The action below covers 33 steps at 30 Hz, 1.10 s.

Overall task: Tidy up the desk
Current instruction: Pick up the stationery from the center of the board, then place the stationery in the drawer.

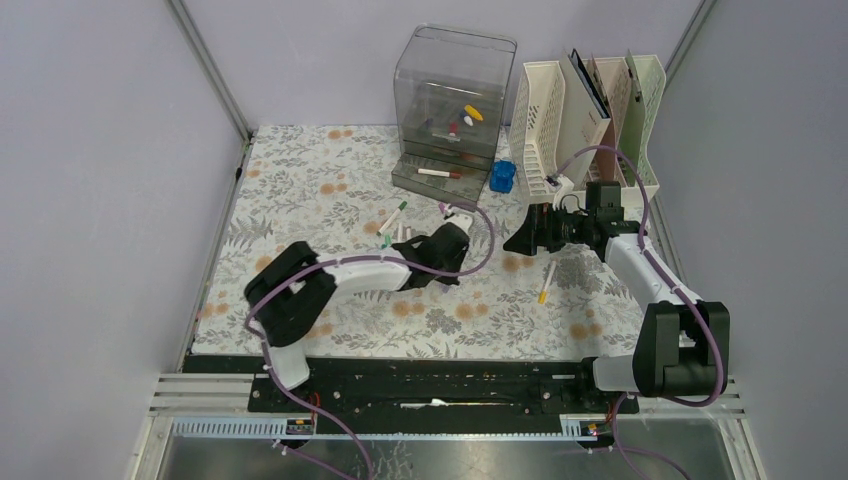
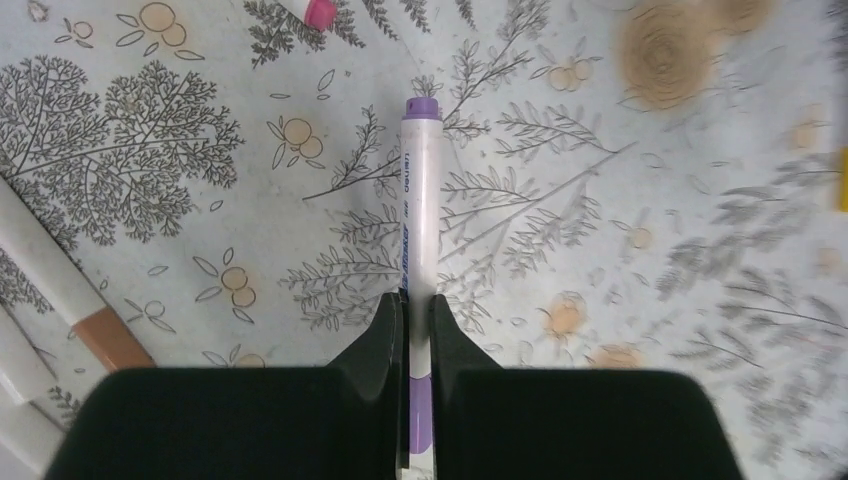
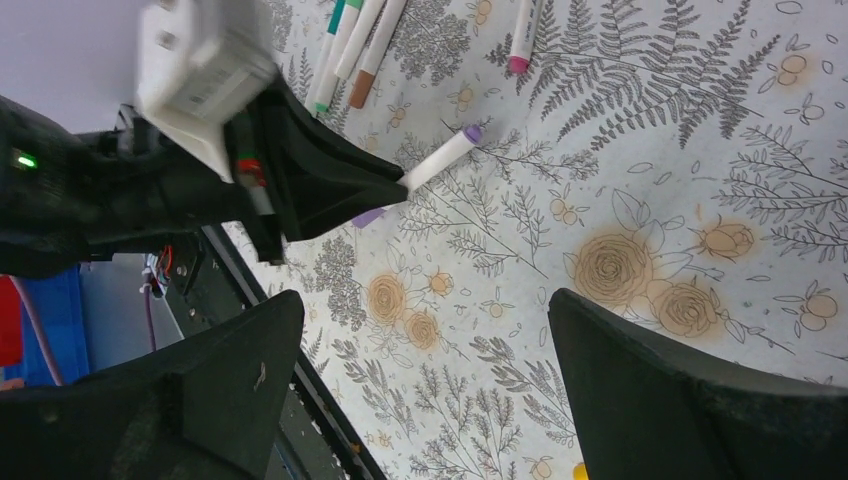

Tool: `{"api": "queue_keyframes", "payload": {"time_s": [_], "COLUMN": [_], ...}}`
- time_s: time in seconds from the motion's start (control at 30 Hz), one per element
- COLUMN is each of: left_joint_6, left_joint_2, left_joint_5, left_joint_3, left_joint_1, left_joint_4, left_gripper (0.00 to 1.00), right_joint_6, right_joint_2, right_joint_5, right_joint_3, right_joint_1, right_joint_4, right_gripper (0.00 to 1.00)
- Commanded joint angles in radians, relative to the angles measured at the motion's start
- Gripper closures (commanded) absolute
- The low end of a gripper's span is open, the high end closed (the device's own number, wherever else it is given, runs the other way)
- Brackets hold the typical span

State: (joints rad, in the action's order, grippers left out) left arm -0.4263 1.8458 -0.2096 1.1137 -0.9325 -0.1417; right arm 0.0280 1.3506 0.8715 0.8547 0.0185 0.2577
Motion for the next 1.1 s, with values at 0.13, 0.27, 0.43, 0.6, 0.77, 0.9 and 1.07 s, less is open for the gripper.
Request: {"api": "queue_keyframes", "payload": {"time_s": [0.13,0.27,0.43,0.6,0.77,0.9,1.07], "left_joint_6": [-0.281,-0.398,-0.519,-0.588,-0.637,-0.66,-0.676], "left_joint_2": [-0.29,-0.359,-0.382,-0.371,-0.353,-0.341,-0.346], "left_joint_5": [0.273,0.307,0.321,0.317,0.323,0.332,0.32], "left_joint_3": [-0.25,-0.344,-0.401,-0.411,-0.41,-0.411,-0.429], "left_joint_1": [0.108,0.144,0.167,0.173,0.178,0.178,0.182], "left_joint_4": [0.442,0.595,0.75,0.851,0.926,0.955,0.966], "left_gripper": [1.0,1.0,1.0,1.0,1.0,1.0,1.0], "right_joint_6": [-0.009,-0.099,-0.099,-0.099,-0.099,-0.099,-0.099], "right_joint_2": [-0.011,0.041,0.158,0.208,0.202,0.206,0.202], "right_joint_5": [-0.216,-0.404,-0.404,-0.404,-0.404,-0.404,-0.404], "right_joint_3": [0.071,0.162,0.276,0.342,0.336,0.336,0.351], "right_joint_1": [0.053,0.088,0.104,0.182,0.231,0.249,0.25], "right_joint_4": [0.016,0.041,0.041,0.041,0.041,0.041,0.041], "right_gripper": [0.0,0.0,0.0,0.0,0.0,0.0,0.0]}}
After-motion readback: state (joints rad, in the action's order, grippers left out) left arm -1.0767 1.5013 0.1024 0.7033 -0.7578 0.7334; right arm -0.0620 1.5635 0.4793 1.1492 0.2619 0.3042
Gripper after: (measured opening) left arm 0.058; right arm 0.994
